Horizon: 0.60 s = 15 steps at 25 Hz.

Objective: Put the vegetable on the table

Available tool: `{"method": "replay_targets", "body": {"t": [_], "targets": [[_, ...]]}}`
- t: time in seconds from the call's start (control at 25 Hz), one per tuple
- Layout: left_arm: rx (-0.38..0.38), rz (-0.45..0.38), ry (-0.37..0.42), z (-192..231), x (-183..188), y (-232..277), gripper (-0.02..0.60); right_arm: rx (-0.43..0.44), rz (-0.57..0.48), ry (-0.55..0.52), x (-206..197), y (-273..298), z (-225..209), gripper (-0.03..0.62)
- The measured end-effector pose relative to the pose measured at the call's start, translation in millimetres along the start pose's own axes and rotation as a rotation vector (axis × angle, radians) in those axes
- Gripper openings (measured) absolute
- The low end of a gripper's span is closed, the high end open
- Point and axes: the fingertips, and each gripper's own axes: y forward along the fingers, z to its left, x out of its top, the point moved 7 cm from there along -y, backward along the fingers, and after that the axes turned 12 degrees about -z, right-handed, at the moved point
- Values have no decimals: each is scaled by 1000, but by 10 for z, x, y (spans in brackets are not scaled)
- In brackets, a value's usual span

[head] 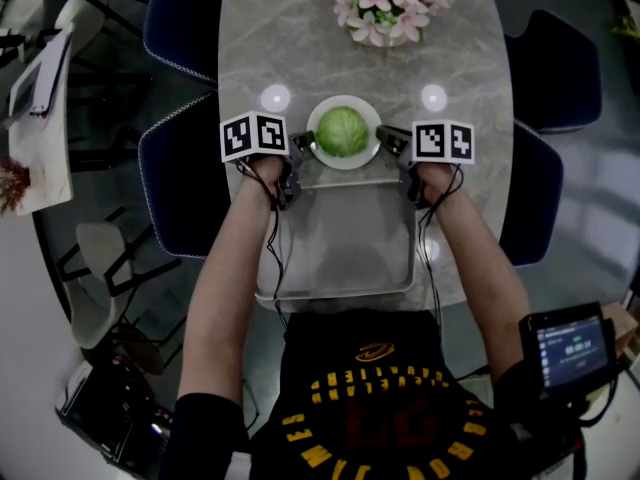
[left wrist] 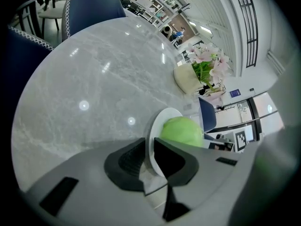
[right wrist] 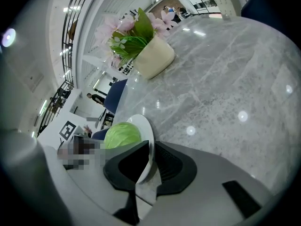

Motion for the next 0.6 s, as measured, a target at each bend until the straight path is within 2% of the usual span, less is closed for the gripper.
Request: {"method": "replay_targets", "body": {"t": [0.12,0.32,0.6], "targets": [[1,-10,-3,27,-8,-41,46,-2,-21,4,13,-60,-32,31],[-35,-88,-18,26,-30,-151,46,-8,-59,6,5,-163,-80,31],[-90,-156,88,-279,-248,-485,46,18,-121,-72,-85,-437,161,31]]}}
